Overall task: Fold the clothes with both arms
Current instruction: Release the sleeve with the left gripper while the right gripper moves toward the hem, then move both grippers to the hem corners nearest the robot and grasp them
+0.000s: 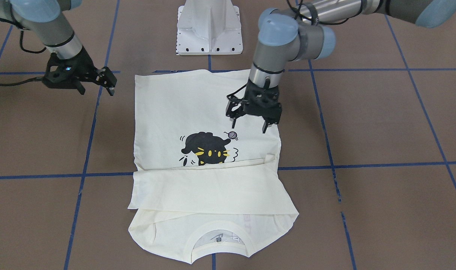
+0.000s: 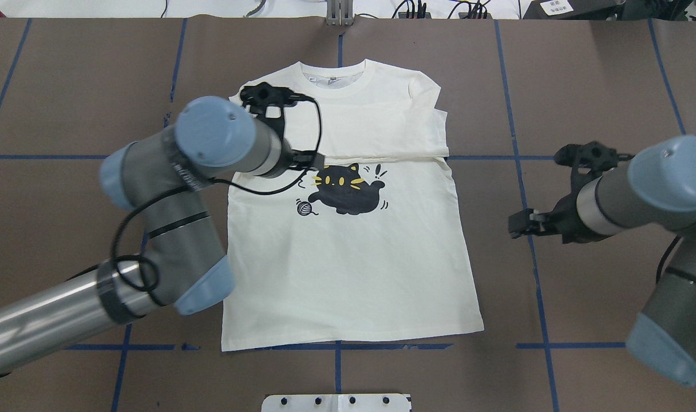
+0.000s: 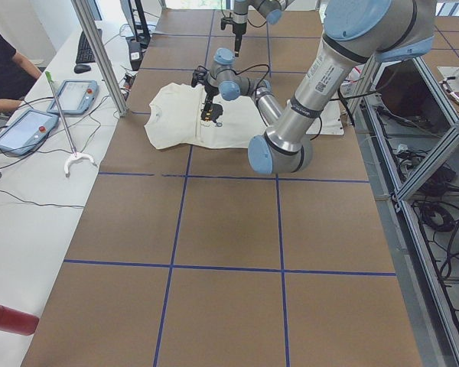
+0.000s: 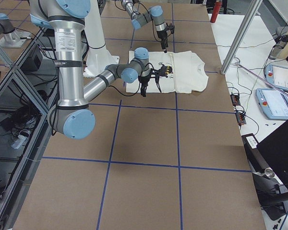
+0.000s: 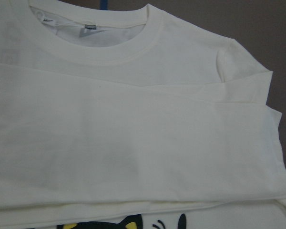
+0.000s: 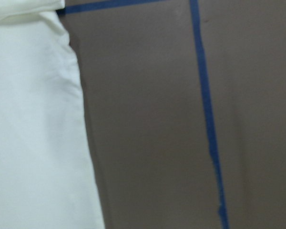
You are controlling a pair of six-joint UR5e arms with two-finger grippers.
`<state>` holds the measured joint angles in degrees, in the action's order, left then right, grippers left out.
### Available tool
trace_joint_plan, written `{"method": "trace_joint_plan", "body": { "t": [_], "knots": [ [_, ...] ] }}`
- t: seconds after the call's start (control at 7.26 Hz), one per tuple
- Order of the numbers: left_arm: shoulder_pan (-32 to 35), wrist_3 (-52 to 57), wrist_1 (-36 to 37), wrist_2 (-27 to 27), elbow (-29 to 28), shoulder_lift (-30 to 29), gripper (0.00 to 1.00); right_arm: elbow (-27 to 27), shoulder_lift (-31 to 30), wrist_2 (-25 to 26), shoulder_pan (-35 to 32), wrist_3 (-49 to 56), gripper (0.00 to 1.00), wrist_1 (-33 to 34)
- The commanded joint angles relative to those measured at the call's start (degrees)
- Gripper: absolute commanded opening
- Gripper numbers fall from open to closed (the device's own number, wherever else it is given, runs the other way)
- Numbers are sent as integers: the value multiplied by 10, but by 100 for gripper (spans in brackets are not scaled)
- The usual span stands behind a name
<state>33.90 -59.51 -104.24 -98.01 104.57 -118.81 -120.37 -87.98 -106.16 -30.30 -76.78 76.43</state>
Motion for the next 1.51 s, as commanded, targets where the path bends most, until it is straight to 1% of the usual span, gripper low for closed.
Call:
{"method": "trace_joint_plan", "body": {
  "t": [0.0, 0.28, 0.41, 0.55, 0.69, 0.83, 0.96, 1.1, 1.24, 1.38],
  "knots": [
    [5, 33, 18, 0, 132, 111, 100, 11, 1, 83, 117, -87, 100, -30],
    [5, 33, 21, 0, 134, 107, 100, 32, 2, 89, 144, -89, 100, -30],
    [5, 33, 21, 0, 135, 108, 100, 42, 6, 89, 154, -89, 98, -29],
    [5, 33, 21, 0, 135, 111, 100, 51, 20, 88, 159, -89, 95, -28],
    [5, 33, 21, 0, 134, 111, 100, 53, 21, 88, 160, -89, 91, -29],
    [4, 33, 21, 0, 133, 111, 100, 52, 22, 87, 160, -89, 84, -28],
    [4, 33, 21, 0, 131, 111, 100, 52, 21, 86, 159, -91, 57, -28],
    [4, 33, 21, 0, 131, 111, 100, 51, 21, 84, 157, -91, 33, -28],
    [4, 33, 21, 0, 131, 111, 100, 47, 21, 82, 155, -90, 16, -29],
    [3, 33, 21, 0, 131, 111, 100, 44, 20, 82, 155, -91, 4, -29]
  ]
}}
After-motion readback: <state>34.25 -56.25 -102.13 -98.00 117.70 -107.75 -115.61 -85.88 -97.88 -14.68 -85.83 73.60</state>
